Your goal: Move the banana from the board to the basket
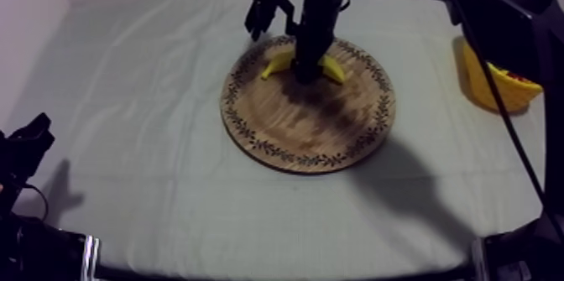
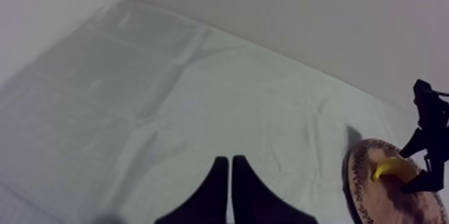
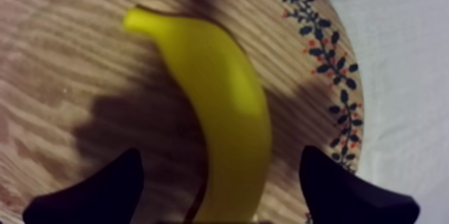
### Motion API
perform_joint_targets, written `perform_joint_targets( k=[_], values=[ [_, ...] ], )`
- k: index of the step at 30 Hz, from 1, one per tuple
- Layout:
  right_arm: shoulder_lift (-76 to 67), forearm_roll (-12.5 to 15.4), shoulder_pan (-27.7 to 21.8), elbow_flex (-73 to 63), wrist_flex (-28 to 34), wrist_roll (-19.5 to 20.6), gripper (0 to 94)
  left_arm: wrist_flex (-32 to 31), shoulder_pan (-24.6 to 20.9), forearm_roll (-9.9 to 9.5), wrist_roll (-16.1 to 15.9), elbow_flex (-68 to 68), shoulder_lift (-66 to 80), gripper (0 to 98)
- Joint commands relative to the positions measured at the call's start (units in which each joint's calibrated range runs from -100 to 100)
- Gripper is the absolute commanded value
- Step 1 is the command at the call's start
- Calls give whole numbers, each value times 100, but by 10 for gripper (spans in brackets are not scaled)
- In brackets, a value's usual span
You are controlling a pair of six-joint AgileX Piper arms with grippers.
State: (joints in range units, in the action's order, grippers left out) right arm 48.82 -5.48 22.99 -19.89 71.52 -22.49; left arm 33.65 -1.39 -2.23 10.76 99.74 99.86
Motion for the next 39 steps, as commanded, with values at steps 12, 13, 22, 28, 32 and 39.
perform_joint_targets(
  k=[12,13,22,28,32,39],
  values=[
    [408,28,-59,-580,284,-21,286,-2,-2,1,1,4,-3,1],
    [418,25,-56,-585,284,-17,275,-2,-2,1,1,4,-3,1],
    [-83,-7,-45,-176,365,-25,235,-2,-2,1,1,4,-3,1],
    [-1194,-27,-155,766,423,-78,230,-2,-2,1,1,4,-3,1],
    [-1971,-112,-311,1578,412,-56,234,-2,-2,1,1,4,-3,1],
    [-3330,-220,-756,3037,312,-81,245,-2,-2,1,1,4,-3,1]
  ],
)
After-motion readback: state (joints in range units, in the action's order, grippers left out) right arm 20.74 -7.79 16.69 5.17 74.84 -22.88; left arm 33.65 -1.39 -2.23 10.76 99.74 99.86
